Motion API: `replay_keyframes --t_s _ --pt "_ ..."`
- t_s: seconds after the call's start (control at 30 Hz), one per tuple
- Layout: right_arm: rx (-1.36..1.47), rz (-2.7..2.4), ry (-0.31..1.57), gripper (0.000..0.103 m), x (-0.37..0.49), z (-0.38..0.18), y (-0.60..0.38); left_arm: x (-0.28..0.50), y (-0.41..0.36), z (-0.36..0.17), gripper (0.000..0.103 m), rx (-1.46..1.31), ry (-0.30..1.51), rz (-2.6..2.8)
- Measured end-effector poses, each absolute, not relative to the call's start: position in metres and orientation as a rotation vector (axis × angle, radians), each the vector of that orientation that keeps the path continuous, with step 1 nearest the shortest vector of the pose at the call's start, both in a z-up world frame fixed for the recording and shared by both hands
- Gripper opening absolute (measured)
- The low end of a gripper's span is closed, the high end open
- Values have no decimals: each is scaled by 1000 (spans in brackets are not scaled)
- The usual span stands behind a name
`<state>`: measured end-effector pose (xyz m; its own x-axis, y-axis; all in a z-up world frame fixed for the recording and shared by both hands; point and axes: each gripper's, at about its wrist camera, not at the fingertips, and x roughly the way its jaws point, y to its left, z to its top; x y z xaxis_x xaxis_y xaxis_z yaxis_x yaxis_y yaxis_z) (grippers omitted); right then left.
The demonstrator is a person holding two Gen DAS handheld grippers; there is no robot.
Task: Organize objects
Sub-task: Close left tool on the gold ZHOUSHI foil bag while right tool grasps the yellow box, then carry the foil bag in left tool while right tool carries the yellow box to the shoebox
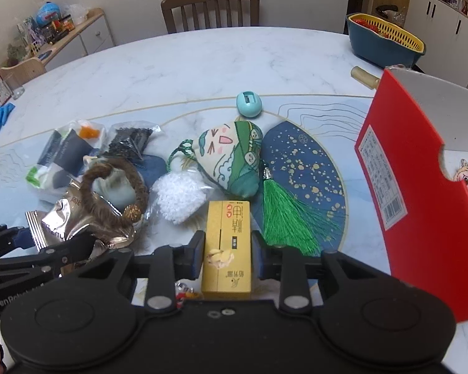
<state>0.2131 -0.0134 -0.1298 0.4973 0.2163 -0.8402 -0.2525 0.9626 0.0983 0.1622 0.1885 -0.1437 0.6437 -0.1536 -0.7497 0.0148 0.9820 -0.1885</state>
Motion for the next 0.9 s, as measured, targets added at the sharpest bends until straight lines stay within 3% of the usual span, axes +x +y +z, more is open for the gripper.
replay_keyframes --t_s 0.4,0.9 --pt "32 346 994 28 183 -97 -40 137 179 -116 51 -148 921 -136" --pt "82 385 913 28 162 -49 -94 130 136 -62 52 -121 835 -203"
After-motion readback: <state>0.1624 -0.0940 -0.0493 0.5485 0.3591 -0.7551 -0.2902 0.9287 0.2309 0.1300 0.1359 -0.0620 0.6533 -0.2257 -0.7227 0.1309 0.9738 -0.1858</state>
